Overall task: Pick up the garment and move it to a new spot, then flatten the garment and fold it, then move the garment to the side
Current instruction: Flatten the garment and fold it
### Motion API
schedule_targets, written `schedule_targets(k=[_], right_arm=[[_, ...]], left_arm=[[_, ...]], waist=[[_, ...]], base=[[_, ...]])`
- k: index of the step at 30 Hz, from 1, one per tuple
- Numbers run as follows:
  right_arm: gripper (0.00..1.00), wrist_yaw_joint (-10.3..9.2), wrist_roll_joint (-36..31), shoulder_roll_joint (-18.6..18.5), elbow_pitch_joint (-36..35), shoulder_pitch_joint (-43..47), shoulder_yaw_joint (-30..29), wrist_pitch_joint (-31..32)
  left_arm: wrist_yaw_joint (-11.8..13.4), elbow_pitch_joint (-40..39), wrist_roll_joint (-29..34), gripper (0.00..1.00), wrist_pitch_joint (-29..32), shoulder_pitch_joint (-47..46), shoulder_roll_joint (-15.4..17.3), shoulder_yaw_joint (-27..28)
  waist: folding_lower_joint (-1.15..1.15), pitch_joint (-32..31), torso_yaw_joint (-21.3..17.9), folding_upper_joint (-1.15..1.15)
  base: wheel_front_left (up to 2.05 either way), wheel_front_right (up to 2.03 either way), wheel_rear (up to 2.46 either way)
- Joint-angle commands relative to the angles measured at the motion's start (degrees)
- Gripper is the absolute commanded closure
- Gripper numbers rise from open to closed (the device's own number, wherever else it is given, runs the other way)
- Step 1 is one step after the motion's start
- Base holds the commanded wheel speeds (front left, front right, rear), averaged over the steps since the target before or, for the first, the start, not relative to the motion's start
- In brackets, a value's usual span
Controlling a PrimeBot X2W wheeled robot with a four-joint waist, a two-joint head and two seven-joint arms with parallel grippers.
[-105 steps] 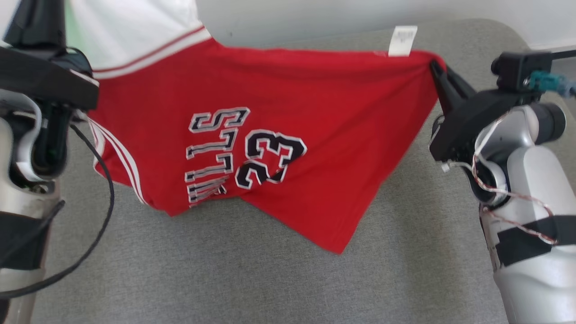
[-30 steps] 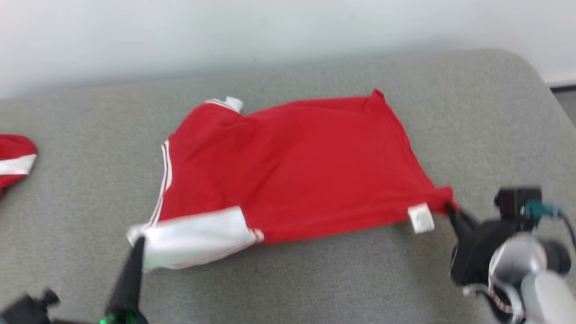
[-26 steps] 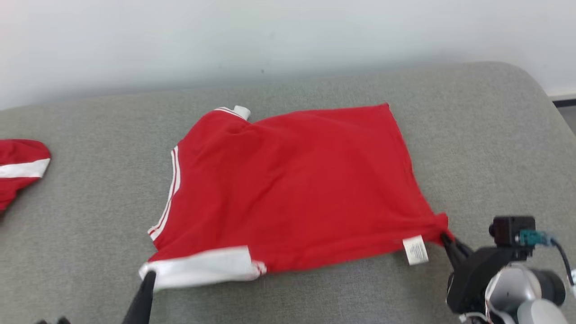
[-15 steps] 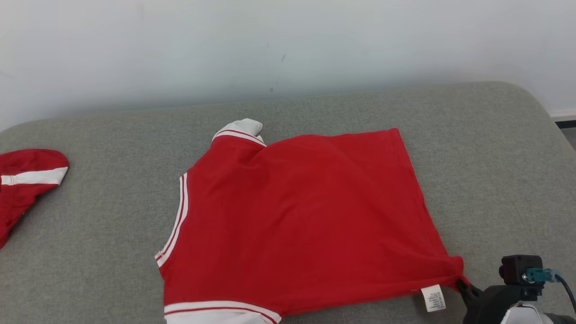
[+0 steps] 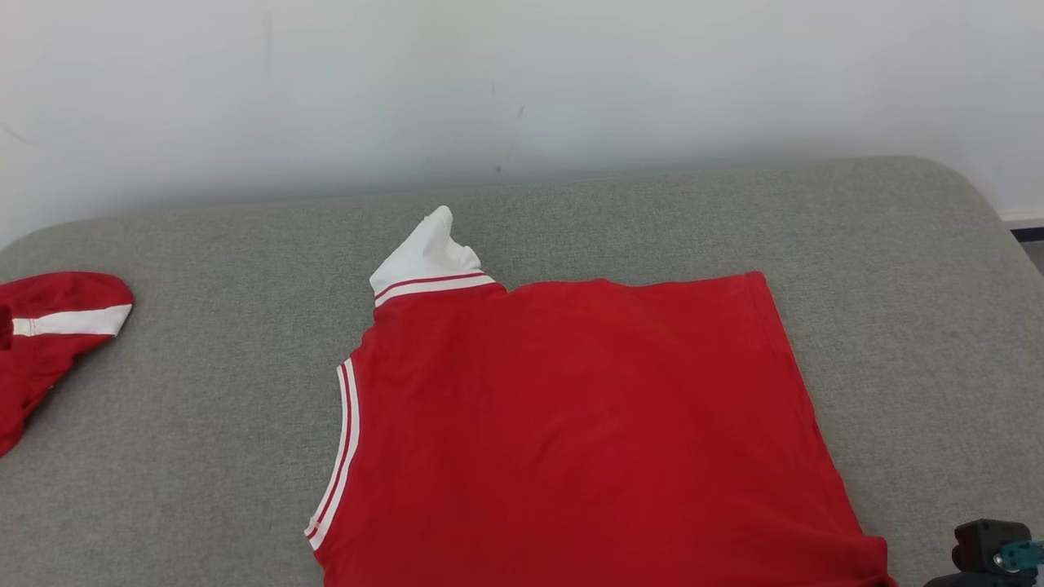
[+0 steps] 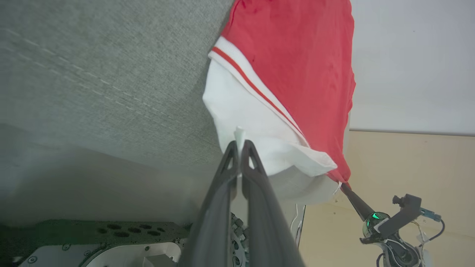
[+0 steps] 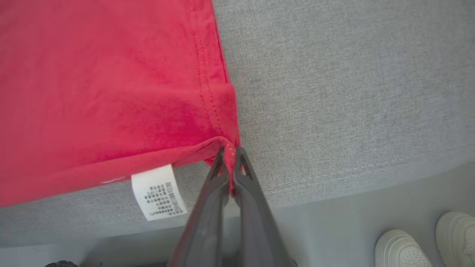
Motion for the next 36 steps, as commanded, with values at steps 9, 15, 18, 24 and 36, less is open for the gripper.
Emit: schedule_targets(k=[9, 15, 18, 24, 36], right_arm=[[1.00, -0.15, 0.03, 0.99, -8.63, 1.75, -1.71, 1.52], [1.00, -0.15, -0.68, 1.35, -8.18, -2.66, -0.43, -2.25], [1.00, -0.15, -1.15, 1.33, -6.70, -5.31, -0.01, -4.06], [1.00, -0.15, -2.27, 1.24, -3.41, -10.01, 0.28, -7.18], [1.00, -0.15, -4.70, 1.69, 2.40, -15.54, -1.98, -14.43]], left_arm=[[-1.76, -1.67, 3.46, 1.00, -4.88, -1.99, 2.10, 3.96], [-1.93, -0.80, 10.70, 1.00, -9.33, -11.42, -0.25, 2.30], [-1.31, 1.02, 15.44, 1.00, -10.87, -17.29, -1.86, 0.01], [-0.06, 5.75, 23.00, 1.00, -13.50, -26.02, -4.31, -3.48], [-1.37, 15.37, 29.26, 1.00, -19.50, -39.12, -8.32, -5.60]], waist=[[0.00, 0.69, -0.56, 0.00], [0.00, 2.48, 0.08, 0.00], [0.00, 3.58, 0.58, 0.00], [0.00, 5.66, 1.25, 0.00], [0.00, 9.89, 2.12, 0.00]], base=[[0.00, 0.00, 0.00], [0.00, 0.00, 0.00], [0.00, 0.00, 0.00], [0.00, 0.00, 0.00], [0.00, 0.00, 0.00]])
